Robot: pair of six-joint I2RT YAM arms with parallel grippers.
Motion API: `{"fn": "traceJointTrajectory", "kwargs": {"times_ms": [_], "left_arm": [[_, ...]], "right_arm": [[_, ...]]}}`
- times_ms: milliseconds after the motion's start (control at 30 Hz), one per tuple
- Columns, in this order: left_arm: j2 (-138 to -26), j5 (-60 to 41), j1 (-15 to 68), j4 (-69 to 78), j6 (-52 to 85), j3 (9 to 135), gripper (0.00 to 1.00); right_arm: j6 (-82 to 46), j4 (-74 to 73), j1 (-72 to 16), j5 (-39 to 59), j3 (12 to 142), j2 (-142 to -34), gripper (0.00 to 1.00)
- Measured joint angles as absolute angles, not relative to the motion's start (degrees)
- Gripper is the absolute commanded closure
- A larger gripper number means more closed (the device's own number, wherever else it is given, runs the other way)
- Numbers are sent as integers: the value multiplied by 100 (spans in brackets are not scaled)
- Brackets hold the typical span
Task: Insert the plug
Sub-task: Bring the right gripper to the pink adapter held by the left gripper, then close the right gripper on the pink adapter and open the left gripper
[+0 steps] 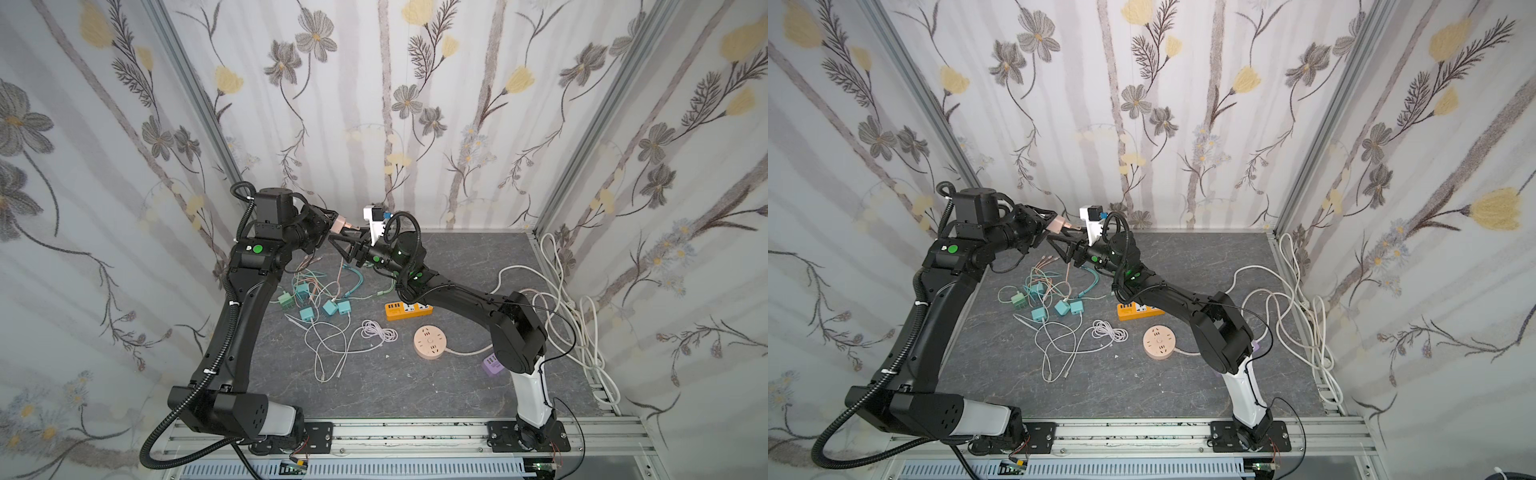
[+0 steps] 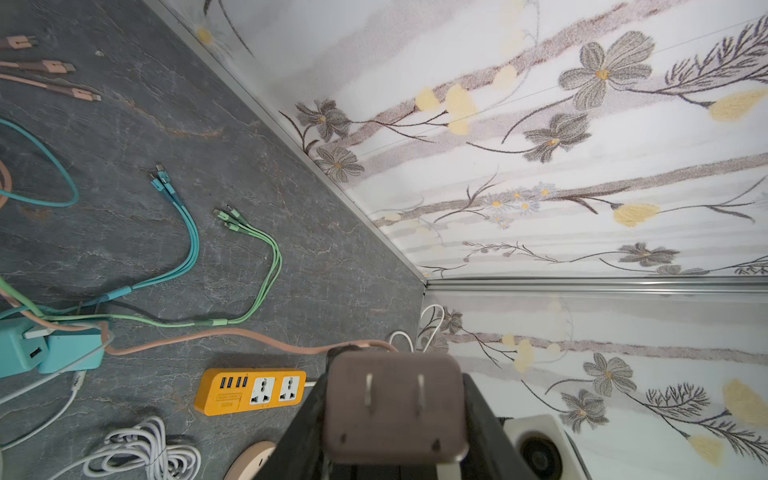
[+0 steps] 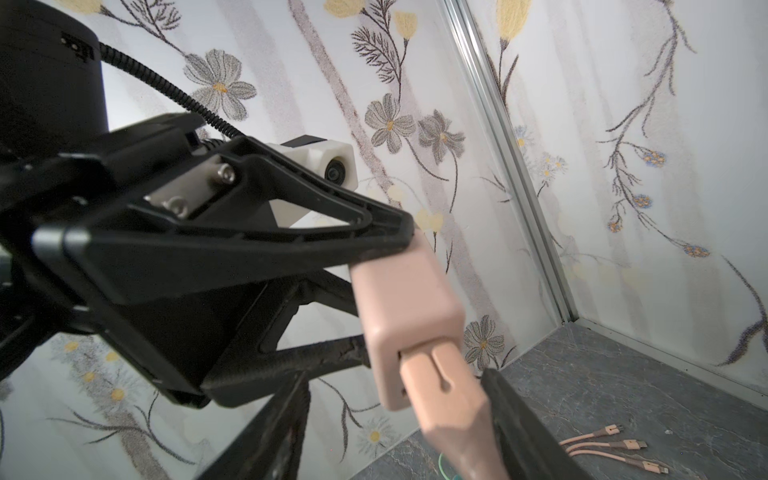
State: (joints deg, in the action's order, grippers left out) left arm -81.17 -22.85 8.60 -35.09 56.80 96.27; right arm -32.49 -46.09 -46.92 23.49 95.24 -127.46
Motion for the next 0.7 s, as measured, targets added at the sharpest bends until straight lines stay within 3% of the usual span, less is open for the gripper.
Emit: {"fn": "traceJointTrajectory", "kwargs": {"times_ms": [467,700], "left_arm": [[-7961,-3170,419,-3710,5527,9358,100],[-7907,-3465,392,-3658,5572,9177,100]], "right_arm": [[-3186,-4748,-4622,2816,9343,-12582,34],[-3096,-4901,-4624,2862,9507,-12575,41]]}}
